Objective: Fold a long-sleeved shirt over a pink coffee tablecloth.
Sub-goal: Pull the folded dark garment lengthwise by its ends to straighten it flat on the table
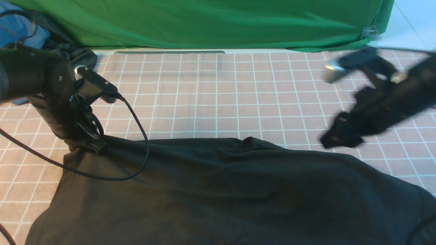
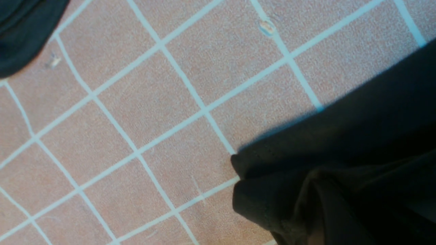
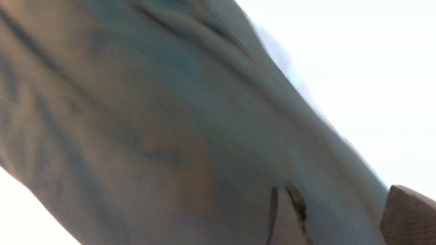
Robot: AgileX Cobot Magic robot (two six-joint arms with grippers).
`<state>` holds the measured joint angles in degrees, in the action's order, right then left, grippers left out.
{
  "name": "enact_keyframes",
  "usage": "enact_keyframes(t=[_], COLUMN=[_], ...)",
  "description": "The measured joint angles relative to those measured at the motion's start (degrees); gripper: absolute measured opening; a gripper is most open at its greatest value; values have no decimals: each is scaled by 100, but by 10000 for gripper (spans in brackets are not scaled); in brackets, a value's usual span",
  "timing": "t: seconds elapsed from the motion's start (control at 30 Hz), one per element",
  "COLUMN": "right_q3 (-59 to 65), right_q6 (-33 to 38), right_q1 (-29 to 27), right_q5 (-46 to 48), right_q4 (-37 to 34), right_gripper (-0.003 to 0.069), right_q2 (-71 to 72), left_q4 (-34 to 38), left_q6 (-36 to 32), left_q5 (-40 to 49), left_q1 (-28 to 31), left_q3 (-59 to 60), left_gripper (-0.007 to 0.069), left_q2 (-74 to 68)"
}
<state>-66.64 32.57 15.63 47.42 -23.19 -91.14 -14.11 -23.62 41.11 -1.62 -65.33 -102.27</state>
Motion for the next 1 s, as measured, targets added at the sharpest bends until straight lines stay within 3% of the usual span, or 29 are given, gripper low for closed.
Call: enact_keyframes(t=[0.13, 0.43, 0.83, 0.93, 1.0], right_q3=[-758, -1410, -1470, -1470, -1470], right_q6=[262, 522, 509, 509, 509], right_q1=[569, 1134, 1218, 1218, 1218], right_q5=[17, 17, -365, -352, -254], right_q4=[88, 629, 1226, 1237, 1244], right_gripper=[428, 428, 428, 405, 332], right_q2=[-754, -1821, -2264, -2291, -2291], left_q4=[-62, -110, -106, -106, -106], left_q6=[102, 224, 250, 250, 250], left_q5=[94, 228, 234, 234, 234], left_q1=[0, 0, 0, 0, 0], left_q3=[0, 0, 0, 0, 0], left_gripper=[30, 30, 30, 30, 30], left_q2=[0, 0, 0, 0, 0])
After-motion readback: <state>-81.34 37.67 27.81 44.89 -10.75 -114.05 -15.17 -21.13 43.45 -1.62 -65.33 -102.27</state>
